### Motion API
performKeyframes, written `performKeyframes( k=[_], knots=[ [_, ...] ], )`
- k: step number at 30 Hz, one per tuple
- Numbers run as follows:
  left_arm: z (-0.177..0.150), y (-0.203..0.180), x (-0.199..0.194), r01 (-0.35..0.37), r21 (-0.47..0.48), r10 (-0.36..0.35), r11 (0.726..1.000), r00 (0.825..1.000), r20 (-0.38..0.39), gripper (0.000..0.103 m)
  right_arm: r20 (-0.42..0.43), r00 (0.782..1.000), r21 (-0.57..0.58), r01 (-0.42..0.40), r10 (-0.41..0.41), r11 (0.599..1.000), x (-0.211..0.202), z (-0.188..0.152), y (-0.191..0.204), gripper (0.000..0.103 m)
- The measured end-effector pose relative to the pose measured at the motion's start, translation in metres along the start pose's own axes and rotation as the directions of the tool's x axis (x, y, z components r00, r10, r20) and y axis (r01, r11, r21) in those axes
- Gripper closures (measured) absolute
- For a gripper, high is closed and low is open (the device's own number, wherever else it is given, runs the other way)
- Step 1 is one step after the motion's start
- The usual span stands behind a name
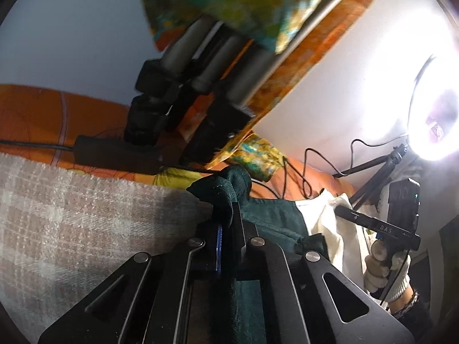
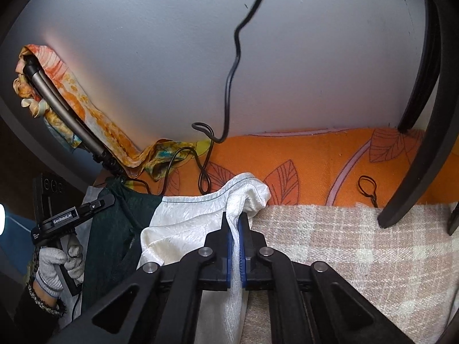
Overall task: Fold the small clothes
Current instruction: 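Grasp the collar end with the left gripper while right gripper pinches the cream shoulder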
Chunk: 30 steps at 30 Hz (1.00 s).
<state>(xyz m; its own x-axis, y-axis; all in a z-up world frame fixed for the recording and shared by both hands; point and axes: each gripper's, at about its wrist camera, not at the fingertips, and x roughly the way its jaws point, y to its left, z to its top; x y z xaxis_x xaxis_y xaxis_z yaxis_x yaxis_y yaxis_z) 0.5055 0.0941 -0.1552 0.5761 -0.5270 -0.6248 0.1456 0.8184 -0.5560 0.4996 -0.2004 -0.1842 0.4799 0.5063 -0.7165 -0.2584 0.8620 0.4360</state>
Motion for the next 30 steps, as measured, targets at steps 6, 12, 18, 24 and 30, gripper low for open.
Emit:
performKeyframes(
  k=[6,12,18,24,30],
  knots=[
    [-0.001,-0.013,-0.013,0.031,0.028,-0.031,0.999,0.999,0.018,0.101,0.026,1.0,-0.027,-0.017,0.018,0.999,-0.012,0.004,0.014,0.103],
    [-0.005,-0.03,-0.031,0.048,0.061,-0.05,0.997,0.998,0.029,0.101,0.058,0.997,-0.06,-0.047,0.05,0.997,-0.04,0.004,0.027,0.103],
    [-0.01,-0.042,-0.05,0.053,0.071,-0.056,0.996,0.998,0.043,0.101,0.068,0.996,-0.101,-0.057,0.065,0.993,-0.067,-0.005,0.044,0.103],
    [-0.029,-0.059,-0.084,0.047,0.114,-0.053,0.992,0.998,0.043,0.101,0.074,0.994,-0.128,-0.075,0.085,0.989,-0.101,-0.026,0.06,0.103],
    [-0.053,-0.077,-0.119,0.041,0.154,-0.048,0.987,0.998,0.045,0.101,0.072,0.993,-0.173,-0.083,0.097,0.981,-0.138,-0.06,0.084,0.103]
  ],
)
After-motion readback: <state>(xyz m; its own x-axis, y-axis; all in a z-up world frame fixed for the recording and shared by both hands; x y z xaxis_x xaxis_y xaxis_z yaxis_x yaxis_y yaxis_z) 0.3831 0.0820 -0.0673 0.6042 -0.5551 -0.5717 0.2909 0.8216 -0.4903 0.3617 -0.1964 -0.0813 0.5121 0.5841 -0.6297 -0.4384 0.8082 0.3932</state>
